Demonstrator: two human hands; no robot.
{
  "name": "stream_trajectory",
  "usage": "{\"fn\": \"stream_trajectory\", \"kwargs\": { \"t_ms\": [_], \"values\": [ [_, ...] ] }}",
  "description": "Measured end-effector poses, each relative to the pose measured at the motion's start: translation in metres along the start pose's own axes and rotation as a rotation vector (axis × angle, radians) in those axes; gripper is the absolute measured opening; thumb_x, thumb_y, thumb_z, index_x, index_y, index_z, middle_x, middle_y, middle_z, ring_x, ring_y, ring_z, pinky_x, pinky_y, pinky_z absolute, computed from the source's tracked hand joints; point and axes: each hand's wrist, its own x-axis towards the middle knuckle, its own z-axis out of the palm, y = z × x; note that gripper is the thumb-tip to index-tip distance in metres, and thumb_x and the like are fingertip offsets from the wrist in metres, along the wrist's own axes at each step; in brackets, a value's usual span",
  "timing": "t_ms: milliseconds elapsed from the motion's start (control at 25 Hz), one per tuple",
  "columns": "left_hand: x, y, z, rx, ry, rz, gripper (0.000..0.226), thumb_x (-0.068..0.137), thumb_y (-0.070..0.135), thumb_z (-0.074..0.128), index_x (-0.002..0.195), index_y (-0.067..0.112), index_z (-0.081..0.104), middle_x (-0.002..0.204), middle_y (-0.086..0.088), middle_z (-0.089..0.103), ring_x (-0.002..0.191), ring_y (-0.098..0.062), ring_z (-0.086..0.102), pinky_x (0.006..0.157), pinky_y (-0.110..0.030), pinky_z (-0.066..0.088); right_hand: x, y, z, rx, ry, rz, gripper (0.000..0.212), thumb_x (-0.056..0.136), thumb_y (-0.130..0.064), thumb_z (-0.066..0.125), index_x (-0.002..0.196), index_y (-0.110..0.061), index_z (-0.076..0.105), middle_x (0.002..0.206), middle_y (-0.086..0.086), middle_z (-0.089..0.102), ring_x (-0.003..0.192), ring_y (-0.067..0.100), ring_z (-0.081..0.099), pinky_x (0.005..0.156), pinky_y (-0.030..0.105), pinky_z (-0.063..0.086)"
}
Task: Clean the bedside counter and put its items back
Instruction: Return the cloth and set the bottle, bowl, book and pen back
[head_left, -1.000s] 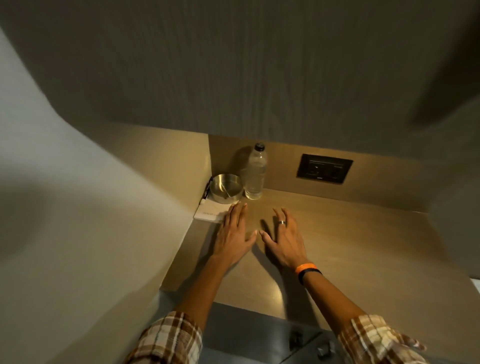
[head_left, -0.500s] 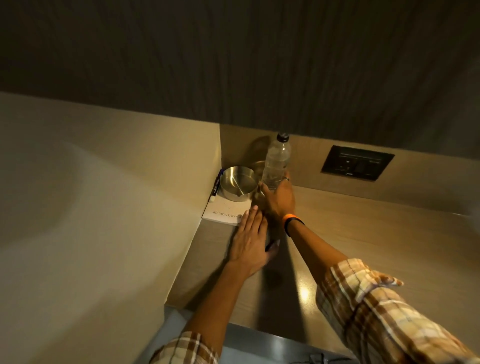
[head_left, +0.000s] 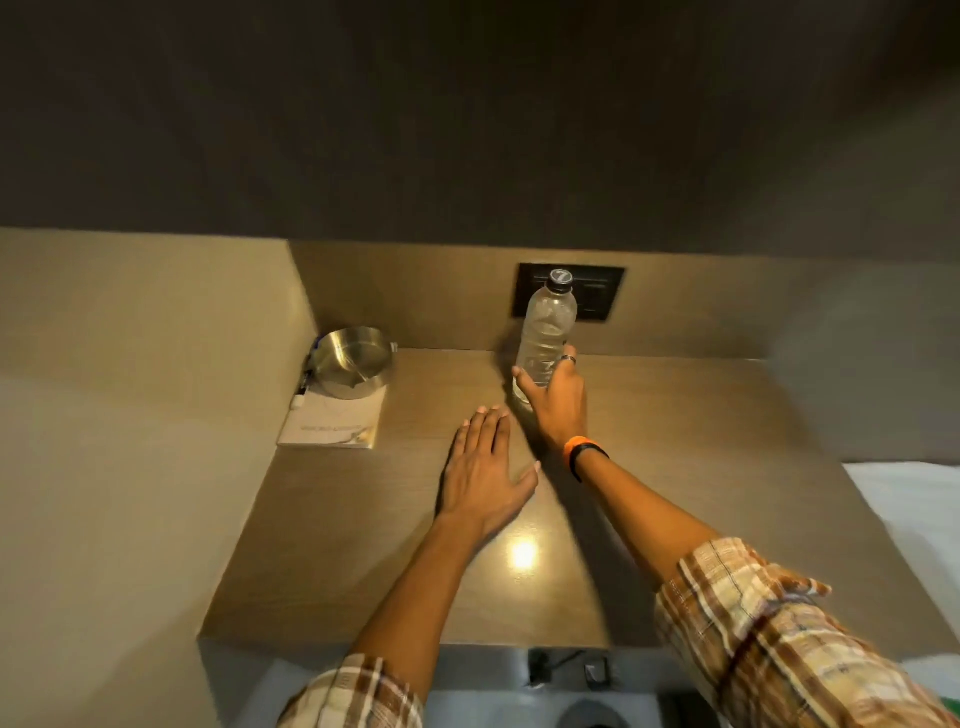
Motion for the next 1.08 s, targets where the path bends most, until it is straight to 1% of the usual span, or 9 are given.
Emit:
{"fn": "stream_trajectory", "kwargs": {
  "t_ms": [160, 320, 480, 680, 800, 840, 920, 1000, 1080],
  "values": [
    [0.01, 0.083, 0.026, -0.06, -0.053, 0.027, 0.089, 0.089, 0.067, 0.027, 0.159, 0.013, 0.011, 0.169, -0.006, 0.006, 0.155, -0.019, -0.005, 0.127, -0.041, -0.002, 0.009, 0.052, -0.09, -0.094, 0.095, 0.167, 0.07, 0.089, -0.051, 0.07, 0.136, -0.007, 0.043, 0.121, 0.016, 0.069, 0.109, 0.036, 0.069, 0.092, 0.051, 0.058],
    [0.018, 0.129, 0.045, -0.05, -0.071, 0.048, 0.089, 0.091, 0.069, 0.023, 0.159, 0.014, 0.012, 0.169, -0.006, 0.007, 0.155, -0.019, -0.005, 0.126, -0.041, -0.004, 0.028, 0.09, -0.161, 0.026, 0.147, 0.17, 0.051, 0.09, -0.033, 0.075, 0.125, -0.002, 0.053, 0.119, 0.019, 0.069, 0.111, 0.035, 0.068, 0.097, 0.049, 0.056],
    [0.027, 0.151, 0.057, -0.012, -0.041, 0.032, 0.089, 0.091, 0.071, 0.022, 0.159, 0.015, 0.014, 0.169, -0.004, 0.007, 0.155, -0.019, -0.007, 0.126, -0.045, -0.005, 0.055, 0.115, -0.209, 0.039, 0.119, 0.204, 0.053, 0.092, -0.028, 0.075, 0.132, -0.001, 0.054, 0.127, 0.017, 0.068, 0.118, 0.033, 0.066, 0.104, 0.046, 0.052],
    [0.031, 0.153, 0.063, -0.001, -0.021, 0.038, 0.088, 0.092, 0.073, 0.02, 0.159, 0.018, 0.009, 0.169, 0.0, 0.001, 0.154, -0.015, -0.012, 0.126, -0.044, -0.007, 0.082, 0.129, -0.231, 0.034, 0.03, 0.185, 0.053, 0.093, -0.026, 0.073, 0.135, 0.0, 0.052, 0.13, 0.016, 0.067, 0.121, 0.031, 0.064, 0.104, 0.043, 0.052],
    [0.034, 0.151, 0.063, 0.021, -0.044, 0.056, 0.087, 0.093, 0.073, 0.017, 0.159, 0.018, 0.004, 0.168, 0.001, -0.005, 0.153, -0.014, -0.017, 0.124, -0.043, -0.01, 0.088, 0.135, -0.234, -0.003, 0.007, 0.18, 0.05, 0.093, -0.031, 0.073, 0.13, -0.003, 0.056, 0.124, 0.013, 0.07, 0.113, 0.024, 0.066, 0.086, 0.029, 0.054],
    [0.034, 0.151, 0.063, 0.031, -0.046, 0.059, 0.087, 0.093, 0.073, 0.017, 0.159, 0.018, 0.004, 0.168, 0.001, -0.006, 0.153, -0.014, -0.018, 0.124, -0.043, -0.011, 0.088, 0.136, -0.232, -0.02, 0.026, 0.185, 0.052, 0.091, -0.033, 0.075, 0.128, -0.002, 0.056, 0.123, 0.013, 0.07, 0.112, 0.026, 0.067, 0.084, 0.03, 0.054],
    [0.034, 0.152, 0.063, 0.039, -0.04, 0.056, 0.087, 0.093, 0.073, 0.016, 0.159, 0.019, 0.003, 0.168, 0.001, -0.007, 0.152, -0.013, -0.019, 0.123, -0.042, -0.012, 0.088, 0.134, -0.226, -0.115, 0.099, 0.222, 0.066, 0.084, -0.044, 0.08, 0.127, -0.001, 0.053, 0.121, 0.014, 0.069, 0.111, 0.033, 0.068, 0.088, 0.042, 0.056],
    [0.034, 0.151, 0.065, 0.04, -0.035, 0.051, 0.086, 0.093, 0.074, 0.015, 0.159, 0.019, 0.004, 0.168, 0.001, -0.006, 0.152, -0.013, -0.018, 0.123, -0.042, -0.012, 0.089, 0.132, -0.217, -0.247, 0.157, 0.261, 0.082, 0.076, -0.059, 0.08, 0.128, -0.002, 0.051, 0.121, 0.014, 0.068, 0.11, 0.035, 0.068, 0.089, 0.045, 0.056],
    [0.034, 0.151, 0.066, 0.04, -0.031, 0.05, 0.086, 0.093, 0.074, 0.015, 0.159, 0.019, 0.004, 0.168, 0.001, -0.005, 0.153, -0.014, -0.017, 0.124, -0.043, -0.01, 0.089, 0.13, -0.208, -0.278, 0.171, 0.311, 0.092, 0.07, -0.07, 0.078, 0.131, -0.006, 0.05, 0.127, 0.013, 0.065, 0.116, 0.035, 0.065, 0.093, 0.047, 0.056]
  ]
}}
